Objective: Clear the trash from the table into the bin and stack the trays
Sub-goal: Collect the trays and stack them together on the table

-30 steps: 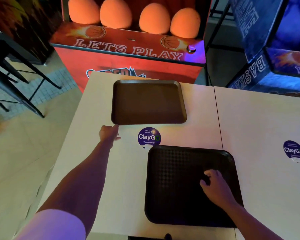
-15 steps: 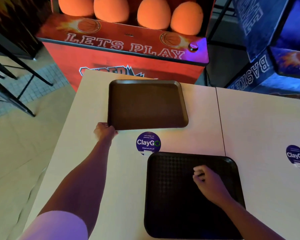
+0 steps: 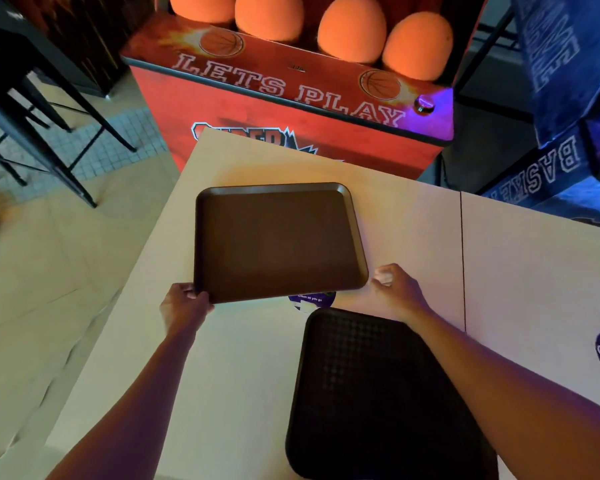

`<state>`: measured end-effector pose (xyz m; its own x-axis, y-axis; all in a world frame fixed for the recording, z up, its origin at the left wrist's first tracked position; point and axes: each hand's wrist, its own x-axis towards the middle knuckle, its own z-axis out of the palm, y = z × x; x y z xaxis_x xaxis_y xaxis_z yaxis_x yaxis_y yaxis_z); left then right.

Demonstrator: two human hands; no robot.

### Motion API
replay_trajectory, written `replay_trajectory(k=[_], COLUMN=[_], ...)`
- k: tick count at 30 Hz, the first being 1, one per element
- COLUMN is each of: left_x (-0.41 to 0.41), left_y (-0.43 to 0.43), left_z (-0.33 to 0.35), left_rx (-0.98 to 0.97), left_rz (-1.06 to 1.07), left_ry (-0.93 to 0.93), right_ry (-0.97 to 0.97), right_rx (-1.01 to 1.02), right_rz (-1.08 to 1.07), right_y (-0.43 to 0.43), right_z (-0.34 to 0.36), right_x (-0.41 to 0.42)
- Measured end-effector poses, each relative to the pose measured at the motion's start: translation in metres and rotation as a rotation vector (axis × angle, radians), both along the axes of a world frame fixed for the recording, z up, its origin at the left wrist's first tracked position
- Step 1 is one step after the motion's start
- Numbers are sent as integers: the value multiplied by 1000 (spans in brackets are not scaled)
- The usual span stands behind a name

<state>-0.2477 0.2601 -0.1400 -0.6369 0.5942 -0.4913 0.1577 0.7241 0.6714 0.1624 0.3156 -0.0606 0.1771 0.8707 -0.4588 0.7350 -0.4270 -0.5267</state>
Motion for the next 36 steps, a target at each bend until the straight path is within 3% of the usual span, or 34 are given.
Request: replay_trajectory(k=[9, 18, 36], left_x=[-29, -32, 11], left_y=[18, 29, 17], left_z=[8, 6, 52], left_rx=[-36, -16, 9], left_rz=[-207, -249, -404], left_ry=[303, 304, 337], right_ry=[-86, -152, -161], right_rx=[-47, -25, 7], right_rz=[34, 48, -83], right_y=[52, 55, -17], right_z=[-34, -47, 3], right_x=[-37, -39, 14])
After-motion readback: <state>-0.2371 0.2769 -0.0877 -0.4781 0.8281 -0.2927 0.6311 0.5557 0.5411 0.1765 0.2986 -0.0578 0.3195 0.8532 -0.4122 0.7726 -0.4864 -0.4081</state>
